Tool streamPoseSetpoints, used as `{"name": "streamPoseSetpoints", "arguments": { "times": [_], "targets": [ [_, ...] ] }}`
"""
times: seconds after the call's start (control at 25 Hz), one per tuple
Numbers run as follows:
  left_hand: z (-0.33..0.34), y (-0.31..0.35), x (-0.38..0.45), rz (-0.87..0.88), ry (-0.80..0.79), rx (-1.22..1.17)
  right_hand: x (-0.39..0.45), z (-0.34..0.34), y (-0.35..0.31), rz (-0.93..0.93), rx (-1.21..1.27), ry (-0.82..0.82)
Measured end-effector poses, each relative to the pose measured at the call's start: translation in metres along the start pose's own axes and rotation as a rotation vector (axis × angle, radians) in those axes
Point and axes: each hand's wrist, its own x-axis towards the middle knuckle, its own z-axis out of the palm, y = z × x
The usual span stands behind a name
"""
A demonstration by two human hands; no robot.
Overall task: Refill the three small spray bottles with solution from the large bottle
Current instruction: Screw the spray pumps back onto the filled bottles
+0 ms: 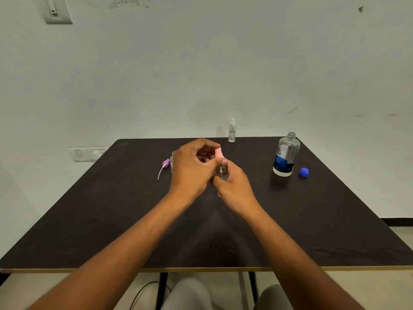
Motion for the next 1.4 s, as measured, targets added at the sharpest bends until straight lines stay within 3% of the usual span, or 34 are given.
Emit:
{"name": "streamPoseSetpoints", "arguments": {
  "times": [0.24, 0.52, 0.72, 0.8, 0.92, 1.16, 1.4],
  "targets": [
    [-0.009, 0.008, 0.008, -0.063, -0.187, -0.052, 0.0, -0.001, 0.001, -0.012, -0.01, 0.03],
    [-0.013, 0.024, 0.031, -0.072, -0.21, 0.14, 0.001, 0.003, -0.002, -0.002, 0.001, 0.028],
    [-0.025, 0.026, 0.038, -0.139, -0.463, -0.078, -0.002, 0.0, -0.003, -0.005, 0.005, 0.04],
    [-0.023, 0.026, 0.038, -0.142, -0.397, -0.088, -0.001, 0.0, -0.004, -0.01, 0.004, 0.042],
    [-0.016, 0.022, 0.033, -0.083, -0.276, 0.125, -0.001, 0.001, -0.007, -0.015, 0.026, 0.027],
    [-0.024, 0.018, 0.037, -0.146, -0.477, -0.15, -0.003, -0.001, -0.004, -0.012, 0.013, 0.052],
    [-0.015, 0.017, 0.033, -0.064, -0.284, 0.079, -0.001, 0.002, -0.008, -0.023, 0.036, 0.021]
  ]
}}
